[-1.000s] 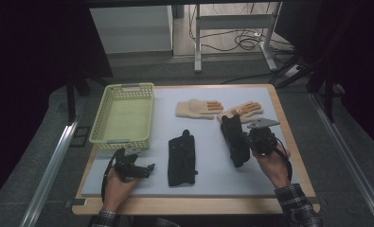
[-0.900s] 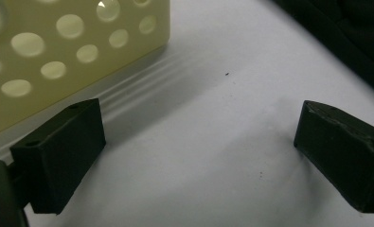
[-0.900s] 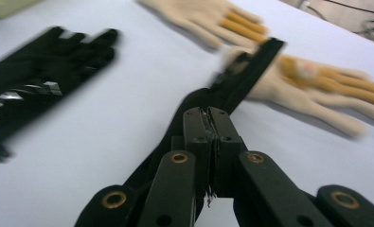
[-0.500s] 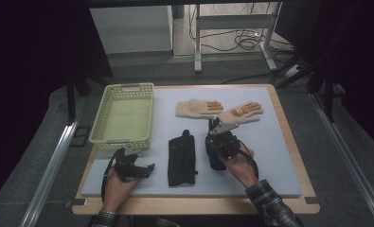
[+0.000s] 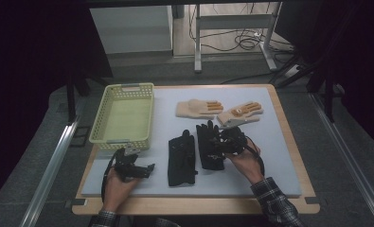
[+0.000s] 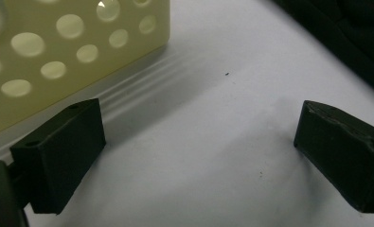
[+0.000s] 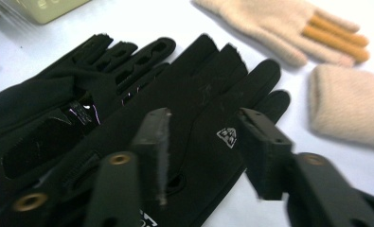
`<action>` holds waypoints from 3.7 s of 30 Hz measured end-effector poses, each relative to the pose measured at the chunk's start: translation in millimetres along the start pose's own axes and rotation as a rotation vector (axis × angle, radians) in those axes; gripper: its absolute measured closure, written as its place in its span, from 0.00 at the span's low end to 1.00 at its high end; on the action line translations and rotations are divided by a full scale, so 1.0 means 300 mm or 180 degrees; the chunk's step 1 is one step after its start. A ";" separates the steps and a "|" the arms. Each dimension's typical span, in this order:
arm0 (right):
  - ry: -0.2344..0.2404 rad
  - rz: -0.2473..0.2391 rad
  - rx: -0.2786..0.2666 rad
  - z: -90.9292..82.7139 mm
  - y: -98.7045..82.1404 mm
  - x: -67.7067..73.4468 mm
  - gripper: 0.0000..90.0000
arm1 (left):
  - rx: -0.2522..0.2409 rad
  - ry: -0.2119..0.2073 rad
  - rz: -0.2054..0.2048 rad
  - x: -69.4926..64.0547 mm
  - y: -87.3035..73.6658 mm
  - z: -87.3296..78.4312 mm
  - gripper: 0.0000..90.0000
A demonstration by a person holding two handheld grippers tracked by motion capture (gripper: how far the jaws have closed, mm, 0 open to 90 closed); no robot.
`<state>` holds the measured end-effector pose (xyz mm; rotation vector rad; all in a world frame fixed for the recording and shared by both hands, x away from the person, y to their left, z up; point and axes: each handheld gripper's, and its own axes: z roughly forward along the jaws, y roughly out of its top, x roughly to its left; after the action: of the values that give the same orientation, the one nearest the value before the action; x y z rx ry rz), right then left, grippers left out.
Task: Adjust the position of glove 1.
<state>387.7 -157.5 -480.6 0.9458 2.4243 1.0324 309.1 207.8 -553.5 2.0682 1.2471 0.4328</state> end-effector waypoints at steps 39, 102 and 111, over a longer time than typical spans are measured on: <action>0.0150 0.0159 0.0001 0.073 -0.049 0.053 0.91 | 0.0002 0.0001 0.0001 0.000 0.000 0.000 0.03; 0.0235 0.0126 -0.0063 0.255 0.138 0.181 0.62 | -0.0001 -0.0001 -0.0003 0.000 0.000 0.000 0.03; 0.0208 0.0093 0.0059 0.317 0.144 0.188 0.95 | 0.0000 -0.0003 -0.0002 0.000 0.000 0.000 0.03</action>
<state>417.0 -48.0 -516.1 0.9708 2.4841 1.0687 309.1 207.8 -553.6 2.0679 1.2472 0.4316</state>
